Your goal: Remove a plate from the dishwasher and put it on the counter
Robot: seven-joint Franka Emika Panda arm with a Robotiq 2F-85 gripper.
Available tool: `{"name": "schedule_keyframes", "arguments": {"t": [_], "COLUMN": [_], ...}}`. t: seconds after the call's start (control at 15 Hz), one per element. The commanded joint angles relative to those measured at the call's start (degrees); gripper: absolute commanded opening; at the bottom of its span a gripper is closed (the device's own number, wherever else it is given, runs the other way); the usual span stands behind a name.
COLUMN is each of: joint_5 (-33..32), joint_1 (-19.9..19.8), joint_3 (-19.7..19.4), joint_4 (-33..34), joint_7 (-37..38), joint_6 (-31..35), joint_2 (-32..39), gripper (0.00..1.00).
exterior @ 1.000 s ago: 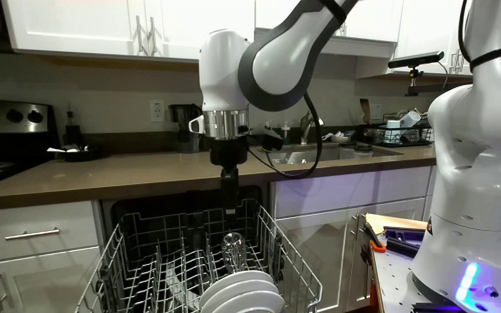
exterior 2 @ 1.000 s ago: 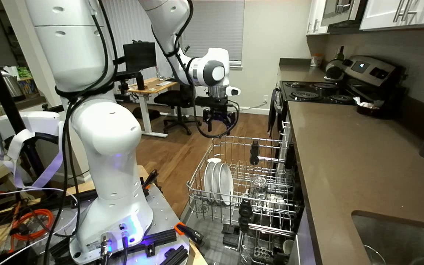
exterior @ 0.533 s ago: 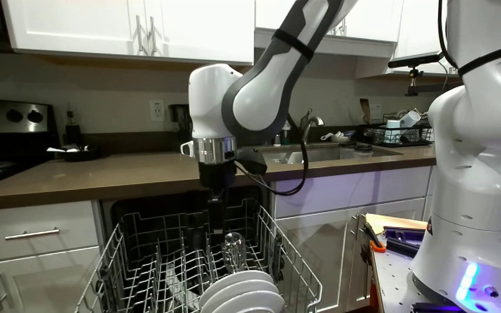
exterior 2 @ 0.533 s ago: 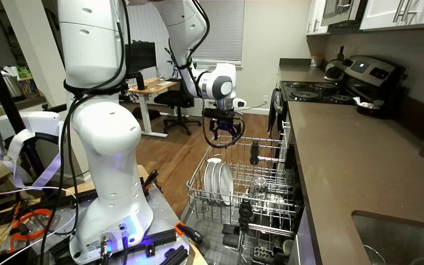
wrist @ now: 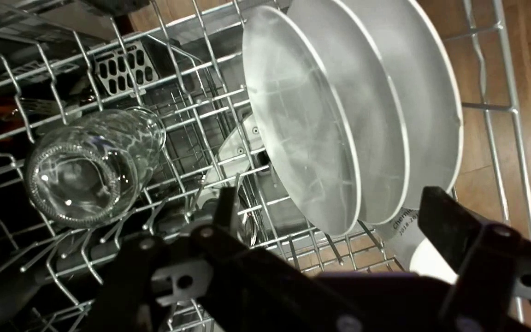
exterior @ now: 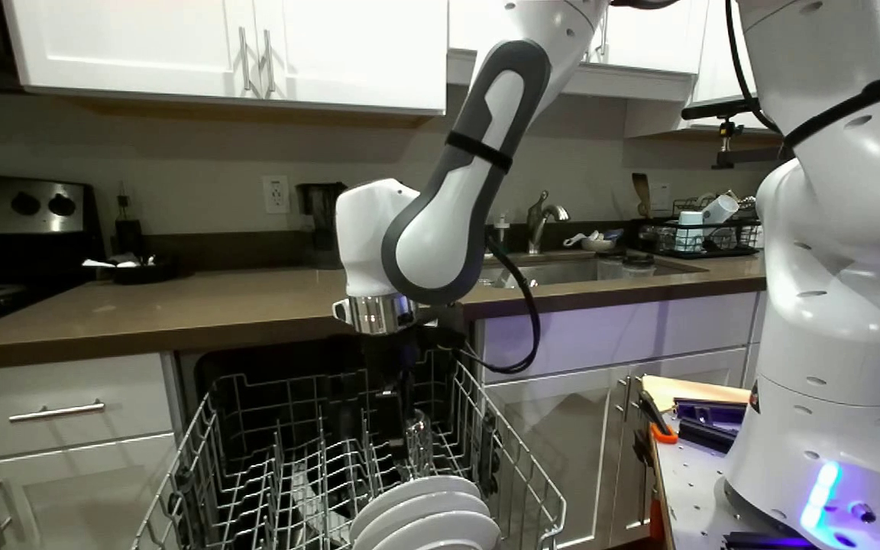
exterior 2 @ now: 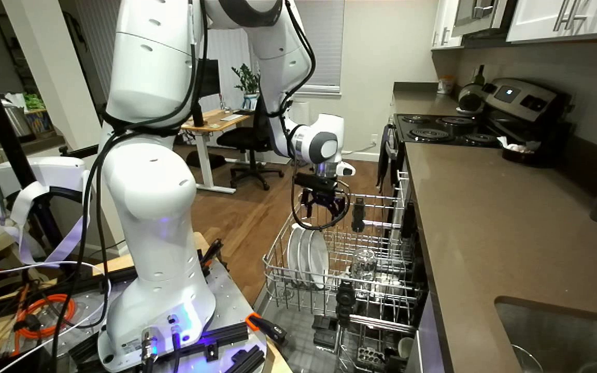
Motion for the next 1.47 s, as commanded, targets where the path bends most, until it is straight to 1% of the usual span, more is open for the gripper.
{"name": "schedule_keyframes", "arguments": {"t": [0.0,0.07,0.4,0.53,0.87,1.0,1.2,1.4], "joint_5": [4.2,1.1,1.3,0.7,-4.8,-5.7,-8.8,-9.4], "joint_1": [-3.2,-0.7,-0.8,-0.7,0.6,0.7,2.0,2.2], "joint_3": [2.6,0.4,0.4,0.5,-1.5,-1.8,-3.4,-3.7], "joint_4": [-0.7,-0.1,0.0,0.2,-0.4,-0.3,-0.1,0.8], "joint_7": [-6.0,-1.3,-1.7,-2.7,-2.0,-2.3,-1.8,-2.2], "joint_6": [-0.6,-0.3,-0.3,0.7,6.0,8.2,12.0,12.4], "joint_2": [1.1,1.1,1.4,3.0,4.5,5.5,7.3,9.6], "gripper": [1.0,1.0,1.0,1.0,1.0,1.0,1.0,1.0]}}
